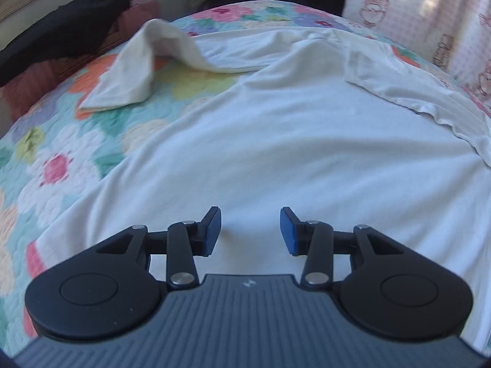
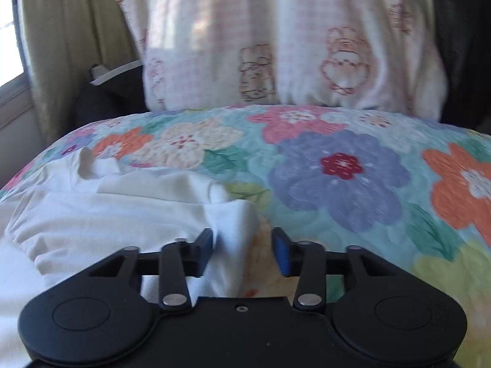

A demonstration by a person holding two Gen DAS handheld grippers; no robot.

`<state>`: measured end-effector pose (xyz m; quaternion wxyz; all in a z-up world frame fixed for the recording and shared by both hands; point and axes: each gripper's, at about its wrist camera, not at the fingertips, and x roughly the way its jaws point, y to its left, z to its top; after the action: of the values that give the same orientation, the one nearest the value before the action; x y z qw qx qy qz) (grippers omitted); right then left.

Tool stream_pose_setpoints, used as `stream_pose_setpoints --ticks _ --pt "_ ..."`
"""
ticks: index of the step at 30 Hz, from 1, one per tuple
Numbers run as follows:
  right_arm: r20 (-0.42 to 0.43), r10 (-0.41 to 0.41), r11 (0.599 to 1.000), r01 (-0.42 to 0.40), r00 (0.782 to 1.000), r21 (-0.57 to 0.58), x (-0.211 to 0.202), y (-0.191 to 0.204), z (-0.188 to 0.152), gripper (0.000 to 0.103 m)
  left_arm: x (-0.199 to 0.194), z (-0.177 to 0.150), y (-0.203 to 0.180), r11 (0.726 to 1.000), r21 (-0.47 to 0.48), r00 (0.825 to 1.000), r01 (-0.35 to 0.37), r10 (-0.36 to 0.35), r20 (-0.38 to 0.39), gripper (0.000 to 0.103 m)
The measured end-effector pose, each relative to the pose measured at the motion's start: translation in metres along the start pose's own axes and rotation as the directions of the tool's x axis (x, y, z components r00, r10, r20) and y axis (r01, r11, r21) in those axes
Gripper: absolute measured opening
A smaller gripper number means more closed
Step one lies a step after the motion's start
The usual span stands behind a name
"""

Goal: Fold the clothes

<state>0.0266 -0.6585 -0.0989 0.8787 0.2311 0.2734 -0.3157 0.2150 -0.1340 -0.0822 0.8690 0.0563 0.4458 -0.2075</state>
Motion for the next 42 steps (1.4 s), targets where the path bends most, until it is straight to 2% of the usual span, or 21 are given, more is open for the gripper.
stream_pose_setpoints --ticks 1,2,4,6,8,13,16,19,21,22,23,24,25,26,27,28,30,32,35,37,42 --pt "-0.01 0.044 0.998 -0.044 0.999 0.04 -0.011 0.0 -0.006 0.059 -0.007 -0.006 0.013 0.999 -0.034 1.0 -0.018 0.018 0.002 0.046" --pt "-0.021 0.122 0.99 -0.12 0.992 0.079 -0.022 -0.001 -0.013 0.059 -0.014 -0.012 0.026 0.997 -0.069 0.999 -0.036 0.036 0.004 0.05" --pt "-0.066 0.257 0.959 -0.247 0.964 0.137 -0.043 0.004 -0.036 0.062 -0.024 -0.026 0.046 0.99 -0.105 0.995 -0.099 0.1 0.004 0.052" --pt "-0.144 0.328 0.941 -0.309 0.934 0.137 -0.061 0.017 -0.066 0.062 -0.029 -0.042 0.066 0.975 -0.13 0.983 -0.182 0.18 -0.025 0.052" --pt "-0.214 0.355 0.935 -0.342 0.91 0.097 -0.081 0.039 -0.1 0.062 -0.03 -0.054 0.085 0.962 -0.161 0.975 -0.222 0.215 -0.06 0.052" --pt "-0.353 0.395 0.904 -0.427 0.848 -0.013 -0.135 0.094 -0.168 0.063 -0.038 -0.075 0.117 0.944 -0.296 0.989 -0.146 0.13 -0.074 0.06" --pt "-0.439 0.413 0.87 -0.488 0.798 -0.069 -0.167 0.122 -0.199 0.063 -0.037 -0.076 0.124 0.947 -0.311 0.997 -0.079 0.077 -0.018 0.061" --pt "-0.502 0.47 0.832 -0.554 0.726 -0.022 -0.189 0.136 -0.228 0.063 -0.032 -0.07 0.132 0.943 -0.332 0.999 -0.004 0.018 0.04 0.064" --pt "-0.536 0.511 0.805 -0.593 0.672 0.025 -0.2 0.144 -0.248 0.063 -0.029 -0.066 0.139 0.933 -0.36 0.997 0.016 0.012 0.075 0.066" --pt "-0.552 0.531 0.791 -0.61 0.643 0.049 -0.206 0.148 -0.258 0.064 -0.027 -0.064 0.142 0.928 -0.372 0.995 0.025 0.011 0.095 0.071" --pt "-0.549 0.537 0.786 -0.616 0.641 0.051 -0.209 0.151 -0.265 0.065 -0.022 -0.063 0.145 0.922 -0.385 0.995 0.03 0.009 0.1 0.073" --pt "-0.537 0.537 0.787 -0.616 0.651 0.041 -0.211 0.154 -0.27 0.063 -0.018 -0.061 0.144 0.926 -0.377 0.995 0.029 0.01 0.101 0.073" --pt "-0.524 0.539 0.784 -0.62 0.659 0.026 -0.214 0.157 -0.274 0.046 -0.014 -0.059 0.143 0.93 -0.367 0.995 0.028 0.01 0.102 0.067" --pt "-0.528 0.536 0.778 -0.628 0.659 0.006 -0.215 0.161 -0.276 0.023 -0.009 -0.057 0.142 0.933 -0.358 0.995 0.027 0.011 0.103 0.034" --pt "-0.541 0.518 0.781 -0.624 0.663 -0.016 -0.219 0.164 -0.273 0.007 -0.009 -0.053 0.135 0.957 -0.289 0.996 -0.013 0.039 0.084 0.009" --pt "-0.555 0.493 0.79 -0.613 0.67 -0.039 -0.225 0.167 -0.268 0.007 -0.015 -0.05 0.13 0.967 -0.256 0.996 0.001 0.021 0.081 0.004" --pt "-0.58 0.441 0.803 -0.59 0.685 -0.085 -0.236 0.172 -0.259 0.007 -0.041 -0.047 0.124 0.969 -0.243 0.99 0.047 -0.014 0.137 0.004" --pt "-0.578 0.437 0.799 -0.593 0.689 -0.103 -0.254 0.168 -0.245 0.007 -0.059 -0.049 0.121 0.978 -0.211 0.988 0.006 0.026 0.149 0.005" --pt "-0.601 0.413 0.809 -0.579 0.685 -0.103 -0.27 0.154 -0.233 0.007 -0.043 -0.064 0.129 0.963 -0.266 0.998 0.032 -0.017 0.058 0.005" --pt "-0.613 0.378 0.825 -0.553 0.694 -0.118 -0.266 0.147 -0.241 0.007 -0.025 -0.071 0.13 0.959 -0.281 1.0 0.025 -0.027 -0.006 0.006" --pt "-0.637 0.287 0.854 -0.492 0.716 -0.169 -0.253 0.136 -0.264 0.007 -0.027 -0.068 0.115 0.976 -0.214 0.999 -0.034 0.033 -0.007 0.006"
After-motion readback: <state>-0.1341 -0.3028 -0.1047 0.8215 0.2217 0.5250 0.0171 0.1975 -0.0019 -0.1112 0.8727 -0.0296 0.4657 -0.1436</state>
